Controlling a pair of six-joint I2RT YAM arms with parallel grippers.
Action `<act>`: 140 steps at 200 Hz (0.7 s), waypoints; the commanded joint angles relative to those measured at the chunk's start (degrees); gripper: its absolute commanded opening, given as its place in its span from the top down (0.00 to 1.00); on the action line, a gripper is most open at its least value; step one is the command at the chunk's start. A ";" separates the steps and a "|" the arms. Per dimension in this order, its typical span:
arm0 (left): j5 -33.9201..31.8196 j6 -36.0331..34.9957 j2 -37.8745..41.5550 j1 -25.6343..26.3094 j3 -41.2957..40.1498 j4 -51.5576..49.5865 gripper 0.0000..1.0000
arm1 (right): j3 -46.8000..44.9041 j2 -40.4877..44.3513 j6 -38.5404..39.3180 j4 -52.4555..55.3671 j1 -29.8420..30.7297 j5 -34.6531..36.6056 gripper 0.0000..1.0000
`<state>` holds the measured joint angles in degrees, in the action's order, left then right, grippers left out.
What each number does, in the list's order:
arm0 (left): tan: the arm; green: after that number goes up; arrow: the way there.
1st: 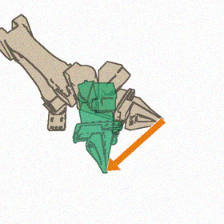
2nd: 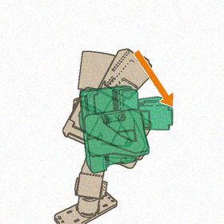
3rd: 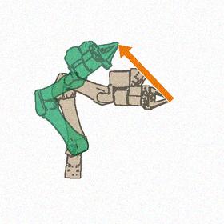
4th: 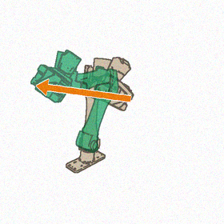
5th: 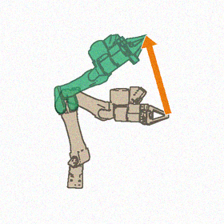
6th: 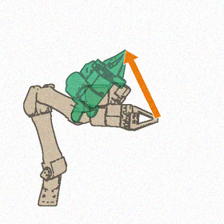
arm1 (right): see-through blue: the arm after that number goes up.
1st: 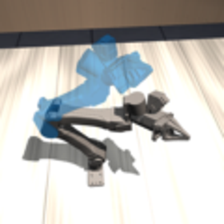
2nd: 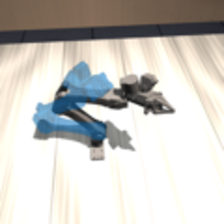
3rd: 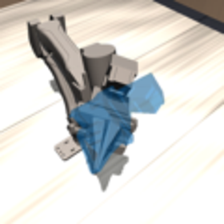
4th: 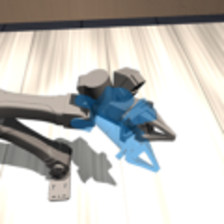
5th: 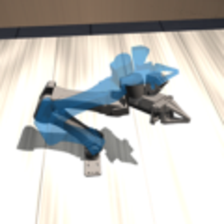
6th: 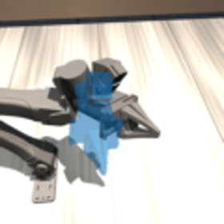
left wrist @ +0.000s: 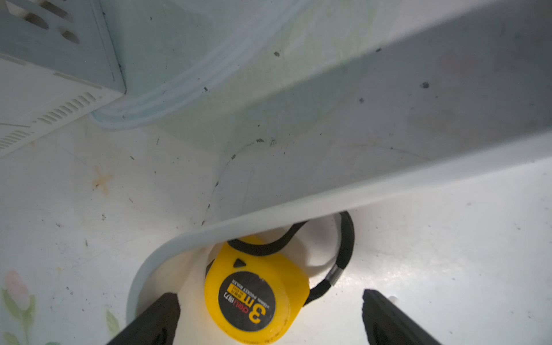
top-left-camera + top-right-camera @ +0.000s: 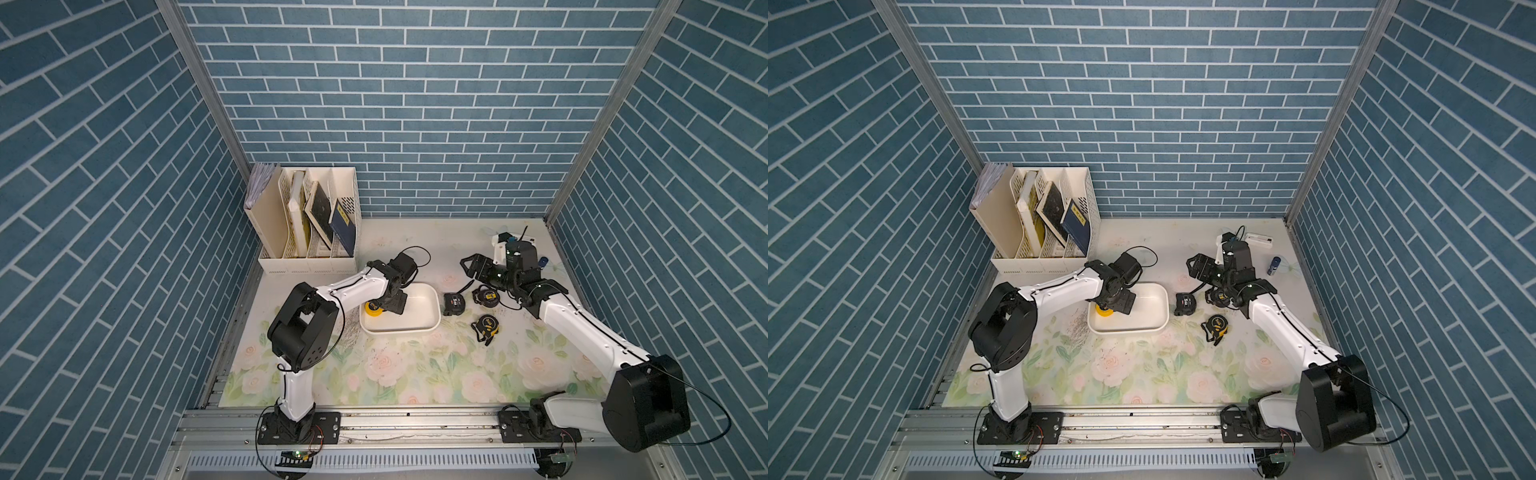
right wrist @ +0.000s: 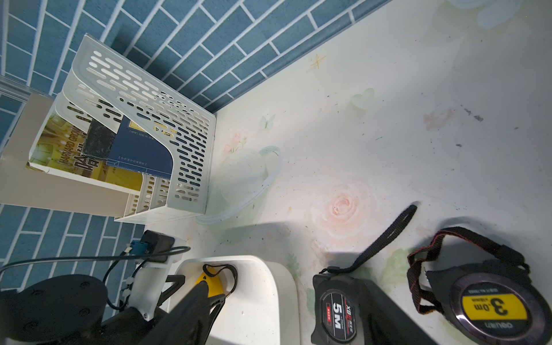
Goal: Take the tape measure out of the storage box
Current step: Pick up the tape measure from the storage box.
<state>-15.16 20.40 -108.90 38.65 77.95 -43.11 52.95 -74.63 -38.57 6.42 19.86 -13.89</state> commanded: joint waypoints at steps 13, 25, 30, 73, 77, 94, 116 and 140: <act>0.22 -1.92 -1.71 0.28 -0.87 0.46 0.00 | -0.22 1.75 0.73 -0.79 -0.20 1.14 0.19; 0.37 -2.40 -2.04 0.28 -1.04 0.79 0.00 | -0.32 1.92 0.86 -0.92 -0.18 1.21 0.19; 0.45 -2.55 -2.26 0.30 -1.13 0.92 0.00 | -0.30 1.99 0.86 -0.91 -0.17 1.21 0.20; 1.38 -3.66 -3.29 0.29 -1.97 2.15 0.00 | -0.48 2.47 0.86 -0.79 -0.29 1.67 0.19; 1.44 -3.70 -3.42 0.33 -2.06 2.24 0.00 | -0.49 2.47 0.86 -0.79 -0.26 1.65 0.19; 1.68 -3.95 -3.76 0.28 -2.19 2.57 0.00 | -0.62 2.47 0.86 -0.80 -0.36 1.67 0.19; 2.46 -3.97 -4.00 0.28 -2.13 3.03 0.00 | -0.60 2.38 0.86 -0.88 -0.35 1.65 0.19; 3.64 -3.67 -4.05 0.28 -2.02 3.38 0.01 | -0.84 2.30 0.69 -0.97 -0.47 1.67 0.20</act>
<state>-13.21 17.08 -111.87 38.65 76.55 -39.90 52.84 -73.34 -38.57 6.37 19.75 -13.06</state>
